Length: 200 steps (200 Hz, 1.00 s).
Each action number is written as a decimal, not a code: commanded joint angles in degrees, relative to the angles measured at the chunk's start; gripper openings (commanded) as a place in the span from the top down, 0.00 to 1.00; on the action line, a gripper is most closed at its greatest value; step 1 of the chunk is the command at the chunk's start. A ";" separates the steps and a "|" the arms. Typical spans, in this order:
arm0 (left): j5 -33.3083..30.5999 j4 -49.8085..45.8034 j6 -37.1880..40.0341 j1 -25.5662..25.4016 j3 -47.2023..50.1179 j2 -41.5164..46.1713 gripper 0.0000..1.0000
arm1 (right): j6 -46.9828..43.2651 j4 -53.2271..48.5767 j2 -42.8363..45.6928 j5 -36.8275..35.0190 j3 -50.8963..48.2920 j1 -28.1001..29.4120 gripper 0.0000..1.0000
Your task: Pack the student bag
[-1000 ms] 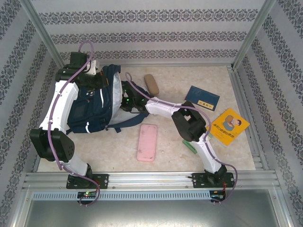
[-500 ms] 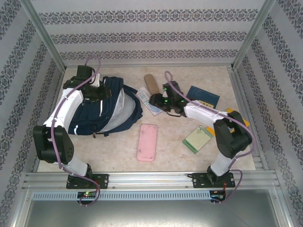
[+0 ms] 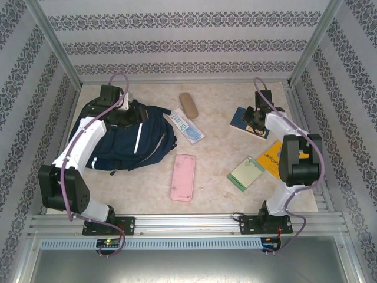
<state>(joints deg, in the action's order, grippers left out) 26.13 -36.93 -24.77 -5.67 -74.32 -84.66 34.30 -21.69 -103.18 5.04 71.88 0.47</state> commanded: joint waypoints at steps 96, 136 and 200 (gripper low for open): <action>-1.36 2.76 -4.68 -8.76 2.25 2.03 0.47 | -5.22 -16.18 -20.09 0.36 20.18 2.58 0.73; -0.94 3.57 -4.72 -10.48 0.73 -1.18 0.47 | -4.86 -15.51 -16.91 1.61 15.66 7.72 0.77; -0.81 5.02 -4.94 -15.26 -3.28 -7.92 0.47 | -0.83 -13.25 -11.90 8.51 12.83 13.97 0.73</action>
<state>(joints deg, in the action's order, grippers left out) 25.41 -34.41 -29.04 -18.63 -74.61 -90.37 31.35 -34.50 -118.72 9.87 85.47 13.23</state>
